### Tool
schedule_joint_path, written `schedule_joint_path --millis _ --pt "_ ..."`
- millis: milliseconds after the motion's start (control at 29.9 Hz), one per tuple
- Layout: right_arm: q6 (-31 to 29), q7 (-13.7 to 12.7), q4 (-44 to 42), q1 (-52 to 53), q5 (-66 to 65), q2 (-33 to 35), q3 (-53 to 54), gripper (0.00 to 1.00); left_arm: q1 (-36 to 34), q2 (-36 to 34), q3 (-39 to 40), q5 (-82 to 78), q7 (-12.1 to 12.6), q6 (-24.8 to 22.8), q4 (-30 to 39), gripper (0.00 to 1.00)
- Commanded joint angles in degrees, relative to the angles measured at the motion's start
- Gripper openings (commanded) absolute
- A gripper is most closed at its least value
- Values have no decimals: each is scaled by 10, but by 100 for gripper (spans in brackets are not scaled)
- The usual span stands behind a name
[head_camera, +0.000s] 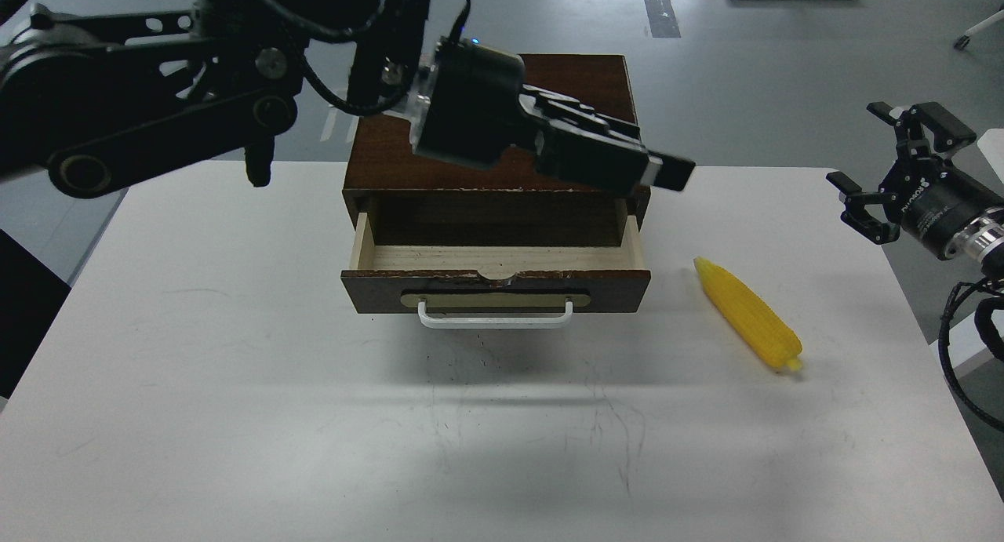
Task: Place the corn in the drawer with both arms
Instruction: 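Pull the drawer open toward the robot with the left gripper, then withdraw the left gripper away from the open drawer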
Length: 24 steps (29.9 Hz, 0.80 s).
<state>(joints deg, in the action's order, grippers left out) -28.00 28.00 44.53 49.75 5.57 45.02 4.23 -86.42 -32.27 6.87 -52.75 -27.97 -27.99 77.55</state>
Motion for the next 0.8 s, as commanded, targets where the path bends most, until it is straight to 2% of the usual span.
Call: schedule_joint_path --millis 0,134,267,401,468,601,768 --pt "0 0 -1 -2 0 0 0 100 60 -43 20 184 0 0 -24 98" --pt "0 0 0 -3 0 1 -1 100 150 -98 58 322 0 0 -29 98" --pt "0 0 0 -1 0 3 -1 100 216 -140 82 377 0 0 -30 98" --pt "0 0 0 -1 0 15 10 100 312 -169 108 434 0 14 -49 98" --pt "0 0 0 -1 0 19 10 100 340 -169 125 443 0 14 -58 98" --pt "0 0 4 -4 1 25 10 100 428 -157 211 445 5 14 -90 98" --pt "0 0 6 -7 -1 28 6 100 474 -126 254 445 20 10 -139 98"
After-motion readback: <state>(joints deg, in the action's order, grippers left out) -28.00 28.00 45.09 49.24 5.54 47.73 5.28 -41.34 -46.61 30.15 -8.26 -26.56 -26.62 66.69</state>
